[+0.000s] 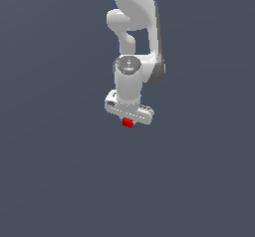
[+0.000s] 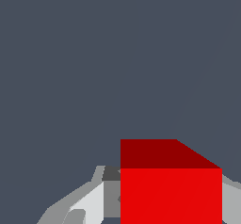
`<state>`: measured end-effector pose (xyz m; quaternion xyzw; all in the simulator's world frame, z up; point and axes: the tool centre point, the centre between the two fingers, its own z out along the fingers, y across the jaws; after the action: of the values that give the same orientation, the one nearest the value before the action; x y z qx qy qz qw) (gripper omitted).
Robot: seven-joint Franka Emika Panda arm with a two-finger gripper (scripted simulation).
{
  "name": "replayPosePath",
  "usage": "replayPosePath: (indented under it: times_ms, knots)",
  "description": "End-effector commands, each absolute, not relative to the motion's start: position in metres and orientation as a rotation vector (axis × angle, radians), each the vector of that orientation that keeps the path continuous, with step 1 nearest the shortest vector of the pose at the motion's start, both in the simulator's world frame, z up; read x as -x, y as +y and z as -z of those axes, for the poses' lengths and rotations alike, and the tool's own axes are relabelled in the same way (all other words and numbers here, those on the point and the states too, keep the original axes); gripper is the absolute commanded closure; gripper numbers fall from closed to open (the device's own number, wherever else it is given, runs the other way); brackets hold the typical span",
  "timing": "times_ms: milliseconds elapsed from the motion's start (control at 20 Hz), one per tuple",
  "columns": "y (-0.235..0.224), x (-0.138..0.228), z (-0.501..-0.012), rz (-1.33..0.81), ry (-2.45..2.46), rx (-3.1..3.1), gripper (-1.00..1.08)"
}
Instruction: Pick up the red cube and move it to a goal position.
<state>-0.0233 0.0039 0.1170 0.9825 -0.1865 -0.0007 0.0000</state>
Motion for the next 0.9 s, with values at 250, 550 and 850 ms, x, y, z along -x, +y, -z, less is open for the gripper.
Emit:
replayPosePath:
  times_ms: [250, 550, 850]
  knots:
    - [0.007, 0.025, -0.205, 0.0, -0.587, -3.086, 1.08]
    - [0.01, 0.026, -0.273, 0.0, -0.587, -3.086, 1.08]
    - [0.013, 0.026, -0.339, 0.0, -0.587, -3.086, 1.08]
